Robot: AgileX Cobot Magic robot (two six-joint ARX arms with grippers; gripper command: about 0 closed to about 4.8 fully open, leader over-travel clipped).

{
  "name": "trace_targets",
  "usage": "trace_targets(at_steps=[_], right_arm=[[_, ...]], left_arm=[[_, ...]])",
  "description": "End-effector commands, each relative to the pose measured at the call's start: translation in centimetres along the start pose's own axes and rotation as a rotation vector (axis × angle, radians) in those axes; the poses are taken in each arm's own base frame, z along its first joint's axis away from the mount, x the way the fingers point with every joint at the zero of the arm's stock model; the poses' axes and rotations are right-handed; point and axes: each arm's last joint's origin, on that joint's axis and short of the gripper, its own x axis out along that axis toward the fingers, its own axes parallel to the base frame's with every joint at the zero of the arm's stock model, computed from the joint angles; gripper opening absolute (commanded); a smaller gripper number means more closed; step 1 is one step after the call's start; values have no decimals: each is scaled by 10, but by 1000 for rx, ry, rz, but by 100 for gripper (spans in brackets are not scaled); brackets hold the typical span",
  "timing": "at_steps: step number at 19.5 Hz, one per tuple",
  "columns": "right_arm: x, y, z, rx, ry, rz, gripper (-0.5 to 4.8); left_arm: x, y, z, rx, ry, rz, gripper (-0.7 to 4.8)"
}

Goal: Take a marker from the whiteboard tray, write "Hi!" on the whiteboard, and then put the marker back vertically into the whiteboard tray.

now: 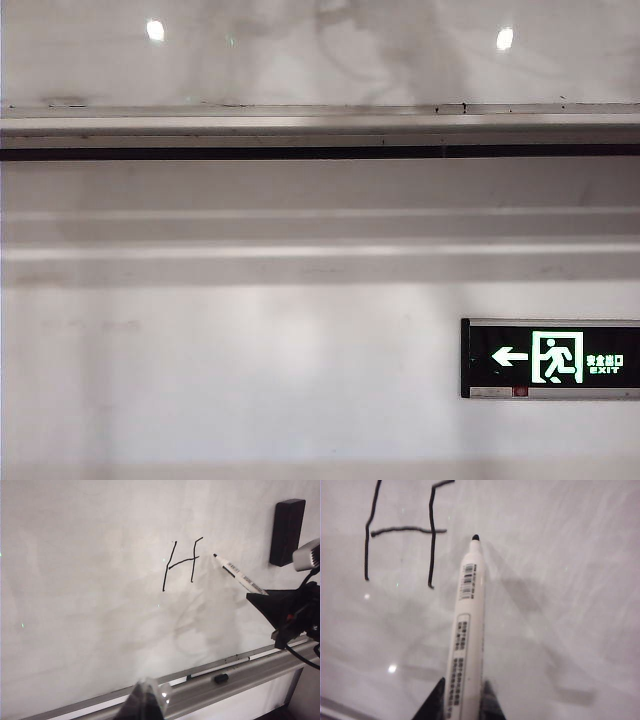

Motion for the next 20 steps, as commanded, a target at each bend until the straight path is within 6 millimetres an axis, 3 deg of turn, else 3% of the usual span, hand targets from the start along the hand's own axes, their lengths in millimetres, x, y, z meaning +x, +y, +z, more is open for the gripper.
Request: trace_targets(at_steps=[1, 16, 20], right_arm=[[1, 0, 4, 7, -38, -5, -5], [7, 1, -20, -52, 155, 9, -5], [-4, -2, -5, -27, 80, 9, -5]], left_arm=[[-1, 0, 2, 10, -17, -4, -5], [-1, 0, 2, 10, -17, -7, -6], [-1, 0, 2, 10, -16, -7, -6]])
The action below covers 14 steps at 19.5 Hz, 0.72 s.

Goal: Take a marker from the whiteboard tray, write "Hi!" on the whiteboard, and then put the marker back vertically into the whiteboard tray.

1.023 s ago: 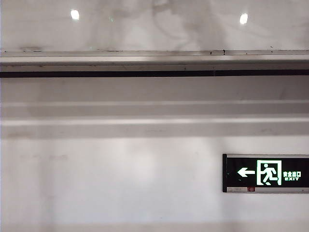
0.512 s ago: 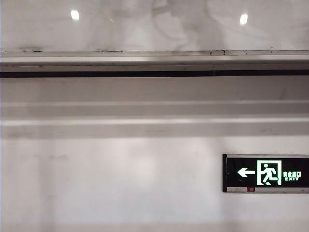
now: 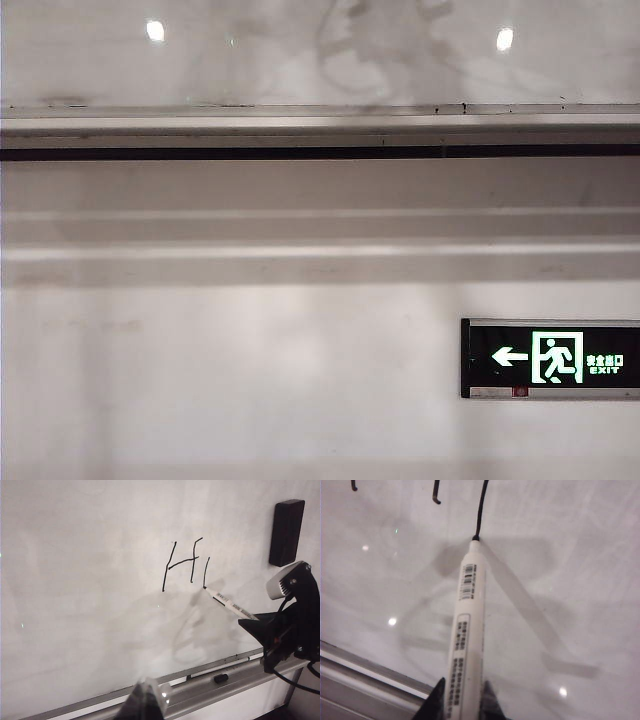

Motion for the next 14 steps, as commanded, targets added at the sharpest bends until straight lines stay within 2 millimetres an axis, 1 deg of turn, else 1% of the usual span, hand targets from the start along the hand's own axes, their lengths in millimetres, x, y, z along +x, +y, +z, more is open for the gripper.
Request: trace_targets(at_steps=[1, 4, 6, 14], right_arm=[[-21, -8, 21, 45, -129, -7, -5], [-25, -11, 33, 67, -241, -1, -5], [-26, -11, 35, 76, -269, -3, -5], [-13, -8, 31, 74, -270, 3, -5]], left_arm=[[-1, 0, 2, 10, -17, -6, -6], [-1, 0, 2, 10, -17, -6, -5], [-1, 0, 2, 10, -17, -6, -5], [-1, 0, 2, 9, -15, -6, -5]])
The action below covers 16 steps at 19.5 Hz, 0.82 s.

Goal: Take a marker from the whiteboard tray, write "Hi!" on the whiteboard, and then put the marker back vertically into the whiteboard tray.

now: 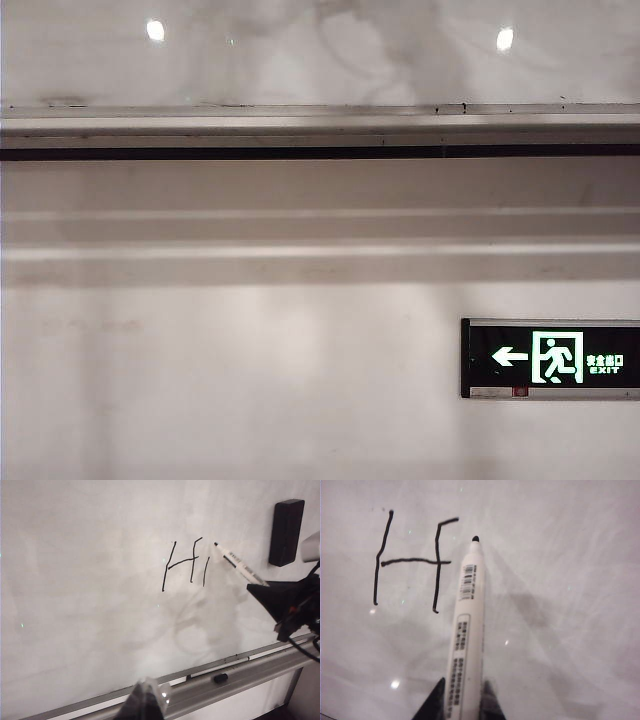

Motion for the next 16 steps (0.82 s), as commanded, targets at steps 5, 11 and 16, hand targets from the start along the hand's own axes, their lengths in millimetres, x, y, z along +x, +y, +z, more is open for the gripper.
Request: trace_targets(at_steps=[5, 11, 16], right_arm=[[5, -1, 0, 12, -30, -55, -5], [10, 2, -5, 4, -13, -22, -5], [12, 1, -6, 8, -12, -90, -5]], left_arm=[[-1, 0, 2, 10, -15, -5, -5], [-1, 0, 2, 10, -15, -5, -6], [-1, 0, 2, 10, -15, -5, -6]])
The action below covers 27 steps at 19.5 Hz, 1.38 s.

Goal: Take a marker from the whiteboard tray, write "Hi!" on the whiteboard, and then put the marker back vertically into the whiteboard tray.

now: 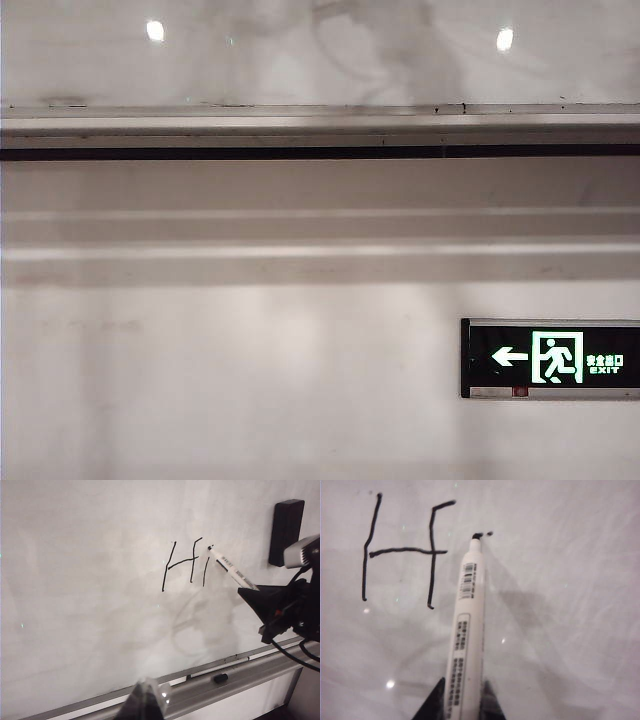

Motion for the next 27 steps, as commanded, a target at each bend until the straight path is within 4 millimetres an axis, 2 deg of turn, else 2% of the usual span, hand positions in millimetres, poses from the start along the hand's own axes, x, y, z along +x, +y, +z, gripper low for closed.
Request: trace_targets(at_steps=[1, 8, 13, 19, 22, 27], right_arm=[[-1, -3, 4, 10, -19, -65, -5], [-1, 0, 3, 7, -23, 5, -5], [-1, -1, 4, 10, -26, -23, -5], [-44, -21, 37, 27, -77, -29, -5], [-42, -39, 39, 28, -104, -55, -5], [-31, -35, 31, 20, -91, -19, -5]], left_arm=[[-1, 0, 2, 10, -16, -5, -5], [-1, 0, 2, 10, -16, -5, -5], [-1, 0, 2, 10, -15, -5, -6], [-2, 0, 2, 9, -15, -5, -5], [-2, 0, 2, 9, -11, -6, -6], [-4, -1, 2, 8, -10, -10, -5]])
